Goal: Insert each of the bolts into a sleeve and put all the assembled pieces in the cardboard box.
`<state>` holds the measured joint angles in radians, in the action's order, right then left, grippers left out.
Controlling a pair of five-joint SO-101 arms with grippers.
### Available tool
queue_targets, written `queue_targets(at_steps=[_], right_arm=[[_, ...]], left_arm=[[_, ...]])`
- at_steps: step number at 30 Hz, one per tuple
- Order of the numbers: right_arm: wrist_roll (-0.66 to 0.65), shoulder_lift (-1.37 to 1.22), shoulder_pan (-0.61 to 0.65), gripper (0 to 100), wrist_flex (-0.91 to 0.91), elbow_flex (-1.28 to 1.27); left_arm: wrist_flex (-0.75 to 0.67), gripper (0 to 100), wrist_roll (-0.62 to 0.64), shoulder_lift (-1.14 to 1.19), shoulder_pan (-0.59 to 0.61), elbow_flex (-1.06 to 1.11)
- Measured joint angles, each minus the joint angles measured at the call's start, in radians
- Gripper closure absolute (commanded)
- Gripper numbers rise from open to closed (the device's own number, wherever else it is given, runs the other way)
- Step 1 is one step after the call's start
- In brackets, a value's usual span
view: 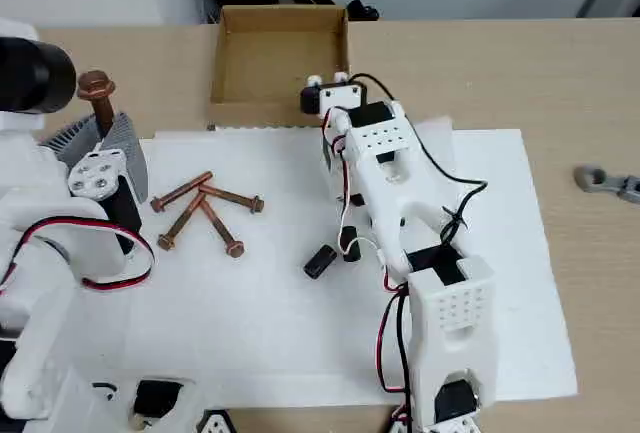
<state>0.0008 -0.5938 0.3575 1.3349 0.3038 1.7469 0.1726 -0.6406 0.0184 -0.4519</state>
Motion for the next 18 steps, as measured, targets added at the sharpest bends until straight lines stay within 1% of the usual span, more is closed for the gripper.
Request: queue_targets(at_steps=[11,18], right_arm=[[-0.002,0.012,-0.003,97.3,0.025,0.003],[0.0,0.143,0.02,97.4,0.083,-0.017]], left_arm=[[0.0,99,0.0,0.0,0.0,0.0],[0.0,99,0.0,0.0,0.0,0.0]])
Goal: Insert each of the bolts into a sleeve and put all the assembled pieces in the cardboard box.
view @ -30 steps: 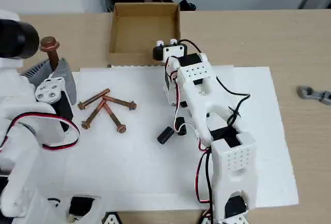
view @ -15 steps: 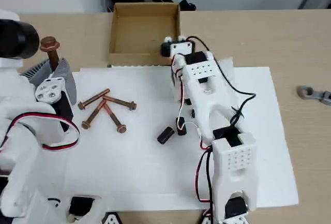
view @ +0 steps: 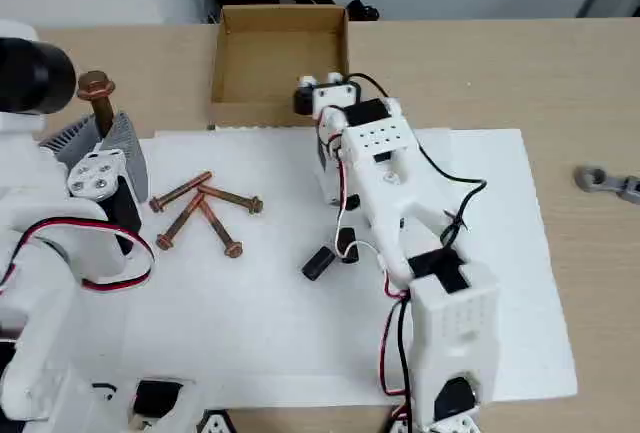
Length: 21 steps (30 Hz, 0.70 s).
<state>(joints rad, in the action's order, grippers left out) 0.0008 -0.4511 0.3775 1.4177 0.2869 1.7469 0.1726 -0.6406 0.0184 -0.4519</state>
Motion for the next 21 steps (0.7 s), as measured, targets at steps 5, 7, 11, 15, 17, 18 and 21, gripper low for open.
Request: queue_targets(at_steps=[5,7,11,15,17,18,21], right_arm=[[0.0,0.144,-0.003,97.3,0.061,0.0],[-0.002,0.198,-0.002,97.3,0.08,0.0],[-0.021,0.331,-0.008,97.2,0.107,0.0],[-0.034,0.532,0.023,97.4,0.109,0.0],[-0.037,0.651,0.054,97.4,0.109,0.0],[-0.037,0.712,0.071,97.4,0.109,0.0],[-0.037,0.89,0.124,97.4,0.109,0.0]], left_arm=[[0.0,99,0.0,0.0,0.0,0.0],[0.0,99,0.0,0.0,0.0,0.0],[0.0,99,0.0,0.0,0.0,0.0],[-0.02,99,0.002,0.0,0.0,0.0],[-0.055,99,0.002,0.0,0.0,0.0],[-0.074,99,0.002,0.0,0.0,0.005],[-0.132,99,0.002,0.002,0.0,0.006]])
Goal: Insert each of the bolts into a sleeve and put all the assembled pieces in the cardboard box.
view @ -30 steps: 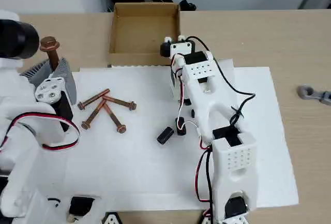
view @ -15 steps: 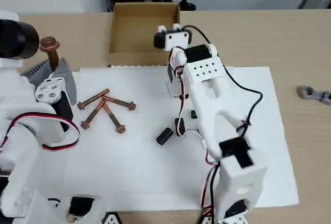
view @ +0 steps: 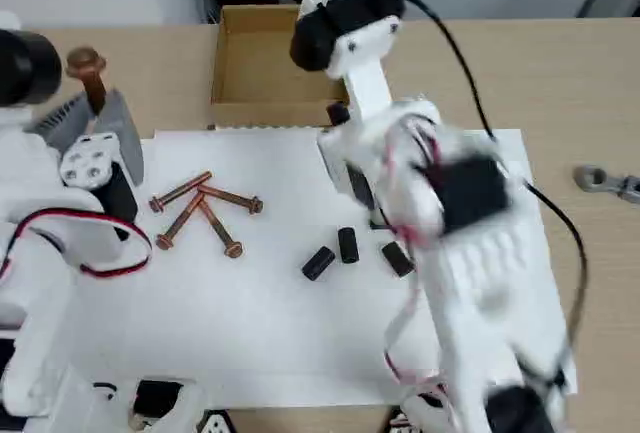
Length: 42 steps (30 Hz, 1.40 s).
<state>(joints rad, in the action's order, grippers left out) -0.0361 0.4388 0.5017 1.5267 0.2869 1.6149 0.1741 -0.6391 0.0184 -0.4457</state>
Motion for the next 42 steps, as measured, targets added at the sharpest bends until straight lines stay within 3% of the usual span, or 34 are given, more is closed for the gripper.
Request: queue_targets(at_steps=[5,11,18,22,31,35,42], right_arm=[[0.0,0.25,0.051,97.1,0.014,0.0],[0.0,0.413,-0.006,97.2,0.163,-0.012],[0.0,0.609,-0.014,97.4,0.137,-0.344],[0.006,0.738,0.015,99.1,-0.038,-0.674],[0.1,1.028,0.083,99.1,-0.776,-1.316],[0.123,1.036,0.08,99.1,-0.951,-1.356],[0.126,1.034,0.164,99.1,-1.076,-1.359]], left_arm=[[-0.089,99,0.0,0.0,0.0,0.0],[-0.141,99,0.0,0.0,0.0,0.0],[-0.255,99,0.0,0.0,-0.069,0.08],[-0.316,99,0.0,0.0,-0.163,0.114],[-0.361,99,-0.04,0.0,-0.33,0.149],[-0.377,99,-0.049,0.0,-0.391,0.149],[-0.491,99,0.069,0.0,-0.42,0.17]])
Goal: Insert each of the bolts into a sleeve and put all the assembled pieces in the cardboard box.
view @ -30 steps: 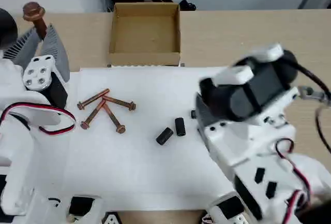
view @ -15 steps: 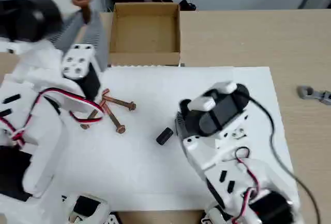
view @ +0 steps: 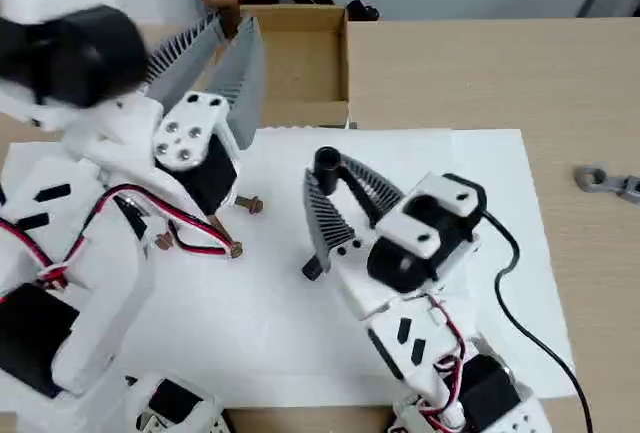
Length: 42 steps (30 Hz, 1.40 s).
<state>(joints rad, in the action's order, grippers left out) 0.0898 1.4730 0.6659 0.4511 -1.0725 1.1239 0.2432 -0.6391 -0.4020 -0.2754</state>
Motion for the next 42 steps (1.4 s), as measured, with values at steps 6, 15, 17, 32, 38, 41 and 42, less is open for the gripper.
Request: queue_targets(at_steps=[6,15,17,32,38,41,42], right_arm=[[0.0,0.0,0.032,99.1,-0.023,0.0],[0.0,0.0,0.032,99.1,-0.023,-0.009],[0.0,0.0,0.032,99.1,-0.023,-0.017],[0.0,0.0,0.032,99.1,-0.023,-0.041],[0.0,0.0,0.032,99.1,-0.023,-0.041],[0.0,0.0,0.032,99.1,-0.023,-0.041],[0.0,0.0,0.032,99.1,-0.023,-0.041]], left_arm=[[-0.017,99,0.012,0.002,-0.063,0.121],[-0.017,99,0.014,0.002,-0.095,0.17],[-0.017,99,0.017,0.002,-0.095,0.17],[0.12,99,0.02,0.002,-0.158,0.101],[0.124,99,0.02,0.002,-0.158,0.101],[0.124,99,0.044,0.002,-0.158,0.101],[0.124,99,0.055,0.002,-0.158,0.101]])
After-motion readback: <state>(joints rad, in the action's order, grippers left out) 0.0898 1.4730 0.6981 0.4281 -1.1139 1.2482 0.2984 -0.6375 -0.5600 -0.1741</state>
